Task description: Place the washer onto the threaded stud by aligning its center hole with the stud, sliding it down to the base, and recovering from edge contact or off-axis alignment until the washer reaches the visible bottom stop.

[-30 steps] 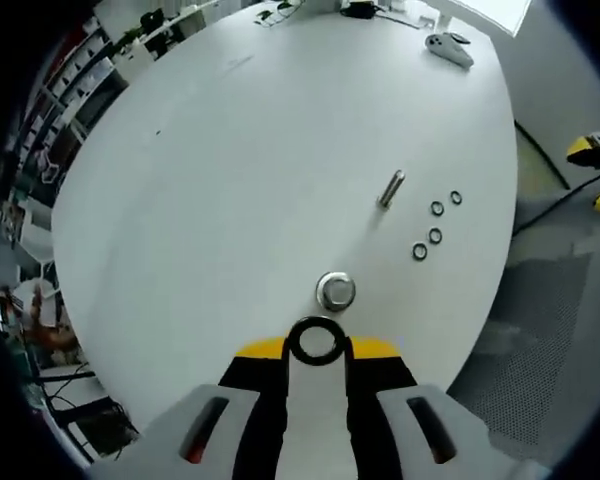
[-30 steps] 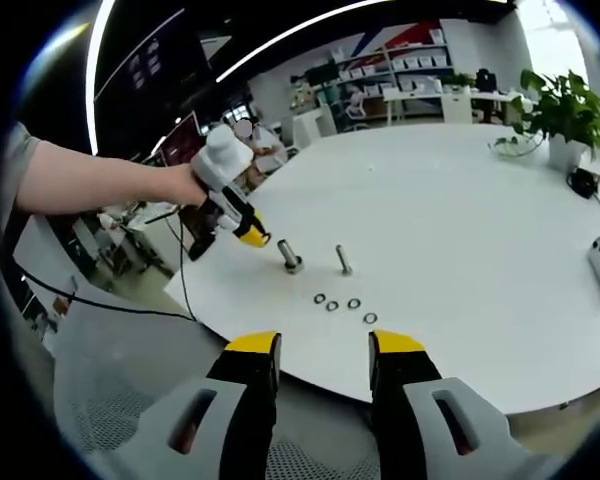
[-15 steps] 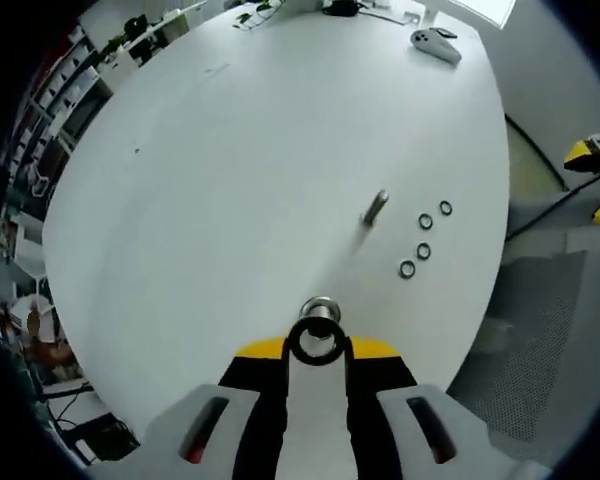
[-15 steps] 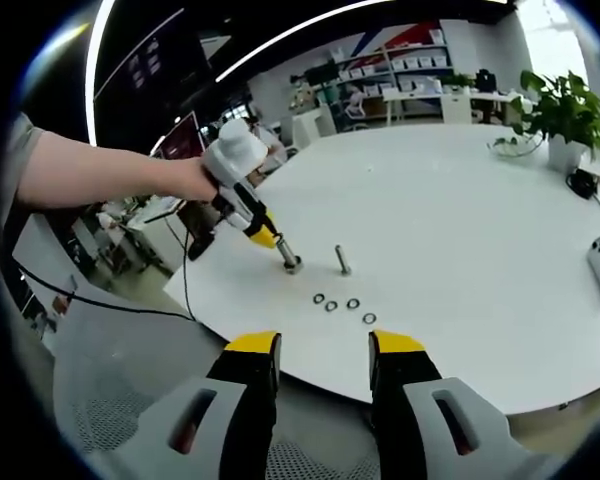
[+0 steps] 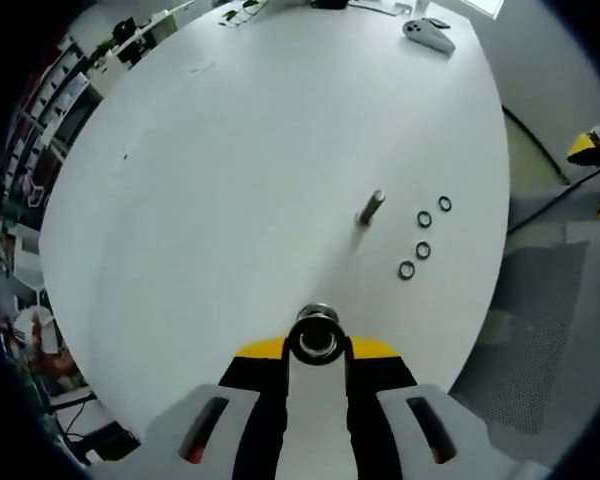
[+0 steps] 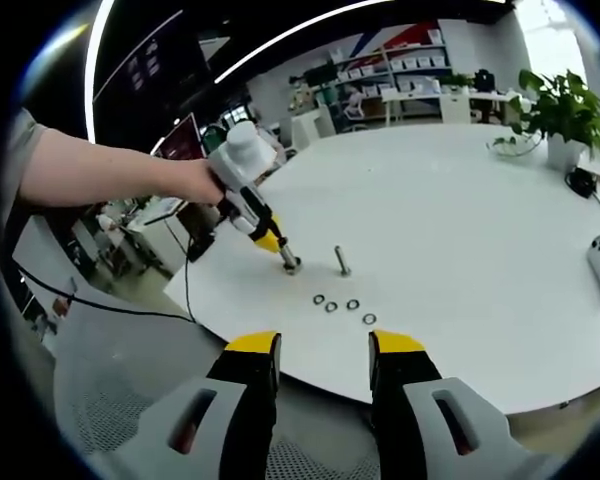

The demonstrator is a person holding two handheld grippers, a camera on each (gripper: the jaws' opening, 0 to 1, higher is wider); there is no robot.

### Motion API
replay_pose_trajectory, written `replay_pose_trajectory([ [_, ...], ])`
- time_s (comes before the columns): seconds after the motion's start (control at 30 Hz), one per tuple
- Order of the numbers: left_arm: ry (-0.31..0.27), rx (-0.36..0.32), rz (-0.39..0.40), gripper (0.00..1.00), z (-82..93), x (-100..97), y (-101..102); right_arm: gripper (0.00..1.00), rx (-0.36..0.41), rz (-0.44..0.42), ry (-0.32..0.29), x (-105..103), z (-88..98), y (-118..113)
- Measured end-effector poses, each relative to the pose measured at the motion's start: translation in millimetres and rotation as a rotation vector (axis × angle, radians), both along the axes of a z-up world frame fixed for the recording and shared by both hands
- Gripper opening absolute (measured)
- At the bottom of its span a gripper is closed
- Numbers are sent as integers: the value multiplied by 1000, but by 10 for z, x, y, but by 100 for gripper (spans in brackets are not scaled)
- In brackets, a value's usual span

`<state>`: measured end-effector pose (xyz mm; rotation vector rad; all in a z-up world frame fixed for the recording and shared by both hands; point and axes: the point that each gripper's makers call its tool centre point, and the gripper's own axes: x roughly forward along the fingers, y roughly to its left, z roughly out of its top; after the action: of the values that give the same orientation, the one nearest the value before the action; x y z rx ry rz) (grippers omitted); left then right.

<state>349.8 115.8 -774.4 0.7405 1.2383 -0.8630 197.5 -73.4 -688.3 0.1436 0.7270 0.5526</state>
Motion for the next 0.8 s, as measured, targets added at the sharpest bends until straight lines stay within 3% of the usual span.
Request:
replay_pose_trajectory([
  [0.8, 27, 84, -61, 19, -352, -5, -27, 37, 6, -21, -1, 10, 4, -31],
])
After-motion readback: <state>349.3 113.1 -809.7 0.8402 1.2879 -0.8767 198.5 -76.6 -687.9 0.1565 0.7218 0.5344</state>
